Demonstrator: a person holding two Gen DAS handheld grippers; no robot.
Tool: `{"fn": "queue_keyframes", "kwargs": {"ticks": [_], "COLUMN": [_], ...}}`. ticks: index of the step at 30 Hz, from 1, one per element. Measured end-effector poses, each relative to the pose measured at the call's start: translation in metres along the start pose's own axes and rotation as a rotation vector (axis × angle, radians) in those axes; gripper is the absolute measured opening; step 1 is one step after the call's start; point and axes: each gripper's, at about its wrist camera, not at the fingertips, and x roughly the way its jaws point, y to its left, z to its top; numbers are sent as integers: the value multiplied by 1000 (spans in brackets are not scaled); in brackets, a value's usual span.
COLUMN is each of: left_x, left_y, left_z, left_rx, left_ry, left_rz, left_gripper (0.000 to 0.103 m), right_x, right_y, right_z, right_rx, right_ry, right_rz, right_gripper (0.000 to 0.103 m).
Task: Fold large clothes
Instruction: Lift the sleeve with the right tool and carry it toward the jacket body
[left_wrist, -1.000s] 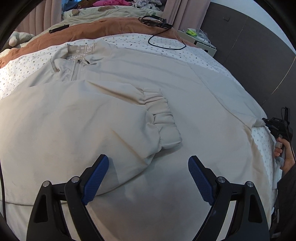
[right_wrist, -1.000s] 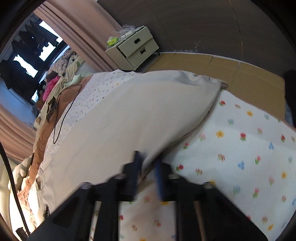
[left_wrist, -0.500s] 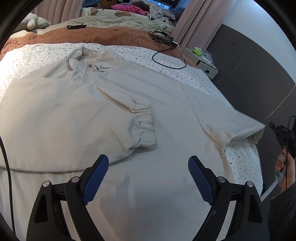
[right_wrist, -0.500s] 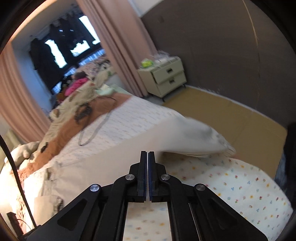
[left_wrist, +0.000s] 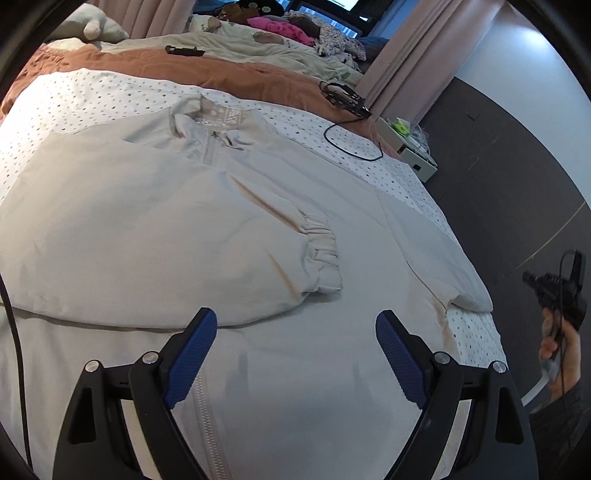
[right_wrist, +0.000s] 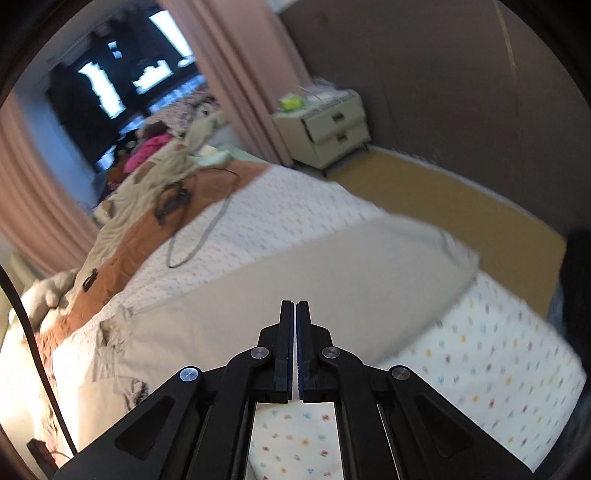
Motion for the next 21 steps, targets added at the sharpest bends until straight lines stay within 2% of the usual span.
{"fn": "queue_keyframes", "kwargs": {"ticks": [1,3,4,5,6,8,10,11,12,14,15,16,19,21], "left_x": [1,3,5,6,8,8,9,9,9,9,9,10,17,22], "left_y": [2,5,5,4,3,2,1,0,0,1,2,3,7,11], "left_z": [1,1,1,2,1,0,0,-1,-1,-1,-1,-1,0,0], "left_rx": [-11,-15,-11,-9,-7,-6,-3,-1,-3,-16,-25,-30,-35,-48], "left_ry": [-2,1,7,12,16,21,18,16,13,7,4,5,21,30], "left_rz": [-7,-18,-19,-18,-20,-29,-31,-27,-23,-18,-15,-13,17,37], "left_gripper": [89,89,89,89,89,89,89,89,89,89,89,89,89,89], "right_x": [4,13,17,21,32,41,38,42,46,55,62,69,80,86], "right_y": [-8,-18,-23,-31,-20,-32,-37,-41,-49,-62,-65,-65,-71,-74], "right_z": [-5,-10,-12,-16,-9,-9,-11,-10,-12,-14,-15,-14,-9,-6], "right_rx": [8,30,43,57,66,103,133,149,172,211,235,245,266,300], "right_ry": [0,11,19,21,21,38,43,42,43,76,94,98,96,86], "right_rz": [-11,-14,-3,7,-3,-9,20,22,18,13,7,3,-22,-4], "right_gripper": [0,26,75,103,103,103,103,100,94,54,47,42,42,42]}}
